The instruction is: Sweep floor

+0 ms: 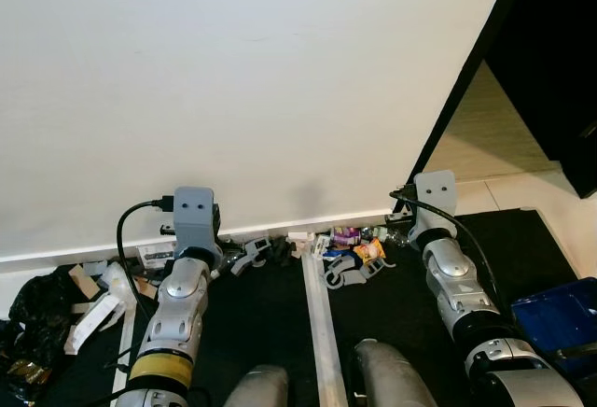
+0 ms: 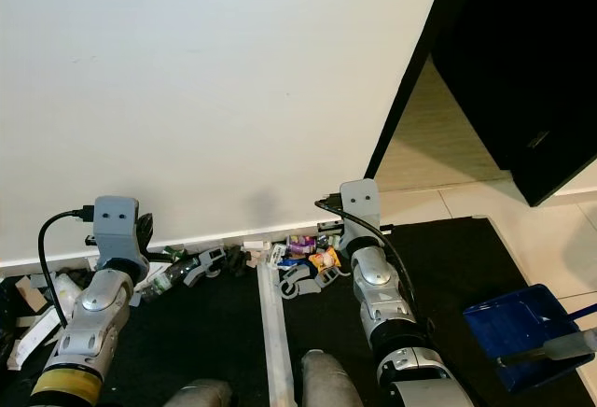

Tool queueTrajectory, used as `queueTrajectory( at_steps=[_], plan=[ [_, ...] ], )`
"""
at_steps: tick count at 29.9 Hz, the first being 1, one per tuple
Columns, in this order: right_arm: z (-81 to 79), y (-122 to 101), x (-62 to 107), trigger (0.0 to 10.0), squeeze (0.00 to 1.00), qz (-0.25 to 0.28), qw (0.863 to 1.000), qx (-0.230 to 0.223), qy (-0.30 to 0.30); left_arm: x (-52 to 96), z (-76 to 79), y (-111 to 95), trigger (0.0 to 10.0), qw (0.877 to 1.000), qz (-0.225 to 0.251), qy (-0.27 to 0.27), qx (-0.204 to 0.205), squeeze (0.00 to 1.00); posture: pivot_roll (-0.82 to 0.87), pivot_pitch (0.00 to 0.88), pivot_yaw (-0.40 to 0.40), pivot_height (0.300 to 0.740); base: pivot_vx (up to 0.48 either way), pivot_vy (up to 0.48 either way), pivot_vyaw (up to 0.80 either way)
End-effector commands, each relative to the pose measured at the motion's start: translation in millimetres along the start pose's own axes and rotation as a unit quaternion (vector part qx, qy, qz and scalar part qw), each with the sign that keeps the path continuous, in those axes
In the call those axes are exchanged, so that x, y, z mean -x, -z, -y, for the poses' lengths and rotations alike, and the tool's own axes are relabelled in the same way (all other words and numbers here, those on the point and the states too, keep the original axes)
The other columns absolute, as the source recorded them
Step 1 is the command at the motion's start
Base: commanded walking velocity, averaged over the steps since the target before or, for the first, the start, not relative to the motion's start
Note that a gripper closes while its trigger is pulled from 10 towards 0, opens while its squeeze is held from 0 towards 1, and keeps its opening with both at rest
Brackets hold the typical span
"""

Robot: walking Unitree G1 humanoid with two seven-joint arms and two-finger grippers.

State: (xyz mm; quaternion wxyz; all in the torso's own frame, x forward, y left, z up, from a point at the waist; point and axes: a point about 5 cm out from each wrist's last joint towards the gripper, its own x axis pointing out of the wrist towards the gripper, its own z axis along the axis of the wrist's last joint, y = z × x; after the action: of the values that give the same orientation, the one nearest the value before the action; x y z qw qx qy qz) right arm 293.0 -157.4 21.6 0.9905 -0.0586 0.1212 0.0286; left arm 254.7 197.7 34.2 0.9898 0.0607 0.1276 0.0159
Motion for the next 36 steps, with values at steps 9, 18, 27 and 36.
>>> queueTrajectory(
  at_steps=[9,18,27,36],
  plan=[
    [-1.2,3.1,0.6,10.0,0.00,-0.008,1.000,-0.003,0.002,2.7,0.5,2.0,10.0,1.000,-0.005,0.000,0.004,0.00,0.04,0.000,-0.011,0.740,-0.393,0.000,0.00],
    [-0.8,3.4,0.7,10.0,0.00,-0.008,1.000,-0.003,0.002,3.2,0.6,2.2,10.0,1.000,-0.005,0.000,0.005,0.00,0.04,0.001,-0.013,0.740,-0.362,0.000,0.00],
    [-0.8,3.3,0.7,10.0,0.00,-0.008,1.000,-0.003,0.002,3.4,0.8,1.9,10.0,1.000,-0.005,0.000,0.005,0.00,0.04,0.002,-0.012,0.740,-0.350,0.000,0.00],
    [-1.5,2.8,0.1,10.0,0.00,-0.008,1.000,-0.003,0.001,2.7,0.6,1.2,10.0,1.000,-0.005,0.001,0.005,0.00,0.04,0.002,-0.010,0.740,-0.340,0.000,0.00]
  ],
)
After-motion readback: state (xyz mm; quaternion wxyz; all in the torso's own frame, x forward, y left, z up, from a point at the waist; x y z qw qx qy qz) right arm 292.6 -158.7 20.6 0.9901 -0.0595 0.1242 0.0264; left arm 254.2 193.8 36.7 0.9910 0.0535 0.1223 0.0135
